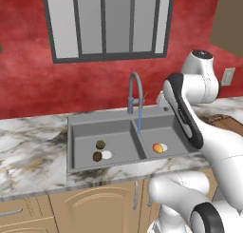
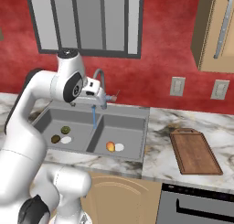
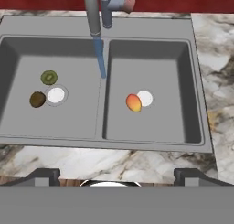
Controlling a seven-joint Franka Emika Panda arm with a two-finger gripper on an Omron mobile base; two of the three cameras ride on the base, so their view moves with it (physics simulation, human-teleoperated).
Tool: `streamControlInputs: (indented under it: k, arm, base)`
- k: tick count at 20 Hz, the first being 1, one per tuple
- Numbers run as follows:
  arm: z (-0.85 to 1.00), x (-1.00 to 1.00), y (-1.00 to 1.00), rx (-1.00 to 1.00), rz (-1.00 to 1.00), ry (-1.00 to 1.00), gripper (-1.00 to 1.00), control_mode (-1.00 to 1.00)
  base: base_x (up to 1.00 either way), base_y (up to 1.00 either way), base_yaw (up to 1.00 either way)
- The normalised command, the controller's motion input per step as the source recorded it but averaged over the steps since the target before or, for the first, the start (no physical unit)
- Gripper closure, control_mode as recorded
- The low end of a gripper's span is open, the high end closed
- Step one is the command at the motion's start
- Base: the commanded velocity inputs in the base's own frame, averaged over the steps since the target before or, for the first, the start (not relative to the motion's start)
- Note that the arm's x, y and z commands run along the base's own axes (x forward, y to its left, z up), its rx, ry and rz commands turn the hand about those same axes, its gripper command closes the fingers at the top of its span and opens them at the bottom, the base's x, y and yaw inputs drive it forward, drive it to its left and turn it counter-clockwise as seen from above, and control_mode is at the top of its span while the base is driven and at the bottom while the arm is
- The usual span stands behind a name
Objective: Pick the kiwi, mango, kiwi from the sink and place them on the cutting board to airdry. Then turn off the sink faucet.
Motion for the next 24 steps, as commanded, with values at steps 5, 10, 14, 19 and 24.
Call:
streamControlInputs:
  k: [5,10,14,19,24]
  arm:
    - [-0.1,0.0,-0.2,0.0,0.0,0.0,-1.0,-1.0]
    - [-0.14,0.0,-0.02,0.0,0.0,-0.02,-1.0,-1.0]
    - [-0.18,0.0,0.0,0.0,0.0,-0.06,-1.0,-1.0]
    - [-0.29,0.06,0.0,0.0,0.0,-0.04,-1.0,-1.0]
    - [-0.32,0.17,-0.01,0.0,0.0,0.0,-1.0,-1.0]
  base:
    - [0.0,0.0,0.0]
    - [0.0,0.0,0.0]
    - [0.0,0.0,0.0]
    - [0.0,0.0,0.0]
    - [0.0,0.0,0.0]
